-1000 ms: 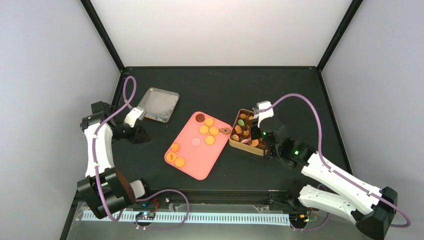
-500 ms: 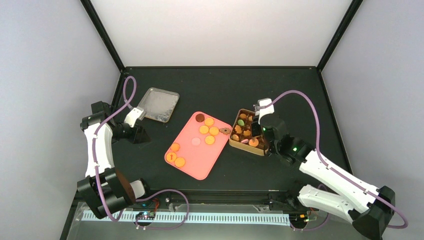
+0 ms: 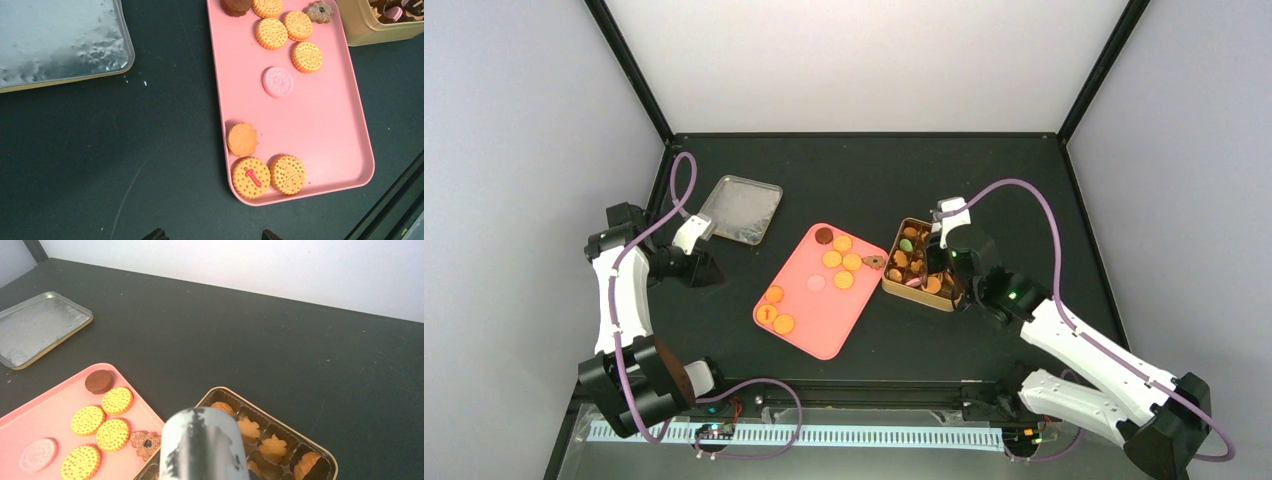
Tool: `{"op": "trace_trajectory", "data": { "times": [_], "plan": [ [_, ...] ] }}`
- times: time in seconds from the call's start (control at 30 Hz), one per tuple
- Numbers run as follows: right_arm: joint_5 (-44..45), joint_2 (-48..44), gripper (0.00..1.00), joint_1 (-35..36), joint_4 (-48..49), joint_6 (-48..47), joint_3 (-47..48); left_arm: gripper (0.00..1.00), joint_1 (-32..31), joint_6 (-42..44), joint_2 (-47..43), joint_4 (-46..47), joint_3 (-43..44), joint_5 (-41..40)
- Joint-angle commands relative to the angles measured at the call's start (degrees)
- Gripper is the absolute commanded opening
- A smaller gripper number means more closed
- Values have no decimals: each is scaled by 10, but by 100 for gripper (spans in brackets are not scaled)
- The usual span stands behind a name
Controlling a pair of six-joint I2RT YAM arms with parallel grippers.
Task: Pack the cookies
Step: Place the fake cookies in the empty pocket of the box.
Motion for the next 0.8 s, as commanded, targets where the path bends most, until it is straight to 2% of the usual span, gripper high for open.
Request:
{"op": "trace_trajectory", "data": {
  "times": [0.0, 0.37, 0.77],
  "plan": [
    [-10, -14, 29, -8, 12, 10, -10, 50, 5, 11, -4, -9, 6, 10],
    [41, 0, 29, -14, -8, 11, 5, 51, 5, 11, -7, -11, 9, 11],
    [43, -12, 29, -14, -34, 7, 20, 51, 5, 10, -5, -13, 15, 14]
  ]
}}
